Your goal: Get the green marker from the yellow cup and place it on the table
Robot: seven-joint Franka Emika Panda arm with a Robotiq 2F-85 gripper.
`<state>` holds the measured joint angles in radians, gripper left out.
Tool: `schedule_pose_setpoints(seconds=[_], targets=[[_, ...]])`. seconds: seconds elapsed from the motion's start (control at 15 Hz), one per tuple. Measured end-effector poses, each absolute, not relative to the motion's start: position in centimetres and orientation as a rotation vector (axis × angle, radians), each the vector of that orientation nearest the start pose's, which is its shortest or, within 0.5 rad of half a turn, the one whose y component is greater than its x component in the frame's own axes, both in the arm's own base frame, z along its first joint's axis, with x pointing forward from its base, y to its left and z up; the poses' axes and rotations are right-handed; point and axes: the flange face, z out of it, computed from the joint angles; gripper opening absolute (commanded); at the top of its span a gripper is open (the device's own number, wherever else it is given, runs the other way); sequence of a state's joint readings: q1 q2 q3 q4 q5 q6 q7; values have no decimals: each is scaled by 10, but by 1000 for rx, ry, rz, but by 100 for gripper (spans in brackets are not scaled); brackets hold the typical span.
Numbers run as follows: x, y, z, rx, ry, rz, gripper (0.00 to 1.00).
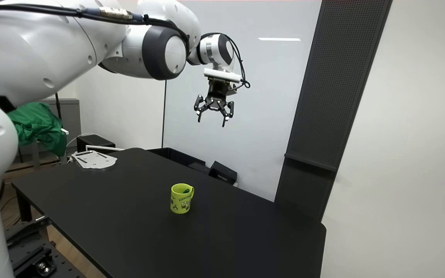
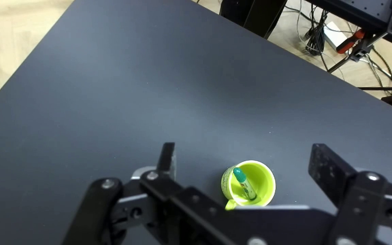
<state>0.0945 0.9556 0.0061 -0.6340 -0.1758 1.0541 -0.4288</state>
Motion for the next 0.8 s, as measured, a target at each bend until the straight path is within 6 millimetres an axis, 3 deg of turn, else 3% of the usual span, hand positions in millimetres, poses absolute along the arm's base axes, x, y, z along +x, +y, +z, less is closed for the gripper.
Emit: schedule_pose_setpoints(seconds=[0.33, 0.8], targets=[[713, 47, 376, -2987, -761, 893, 100], [720, 66, 312, -2843, -937, 892, 100]])
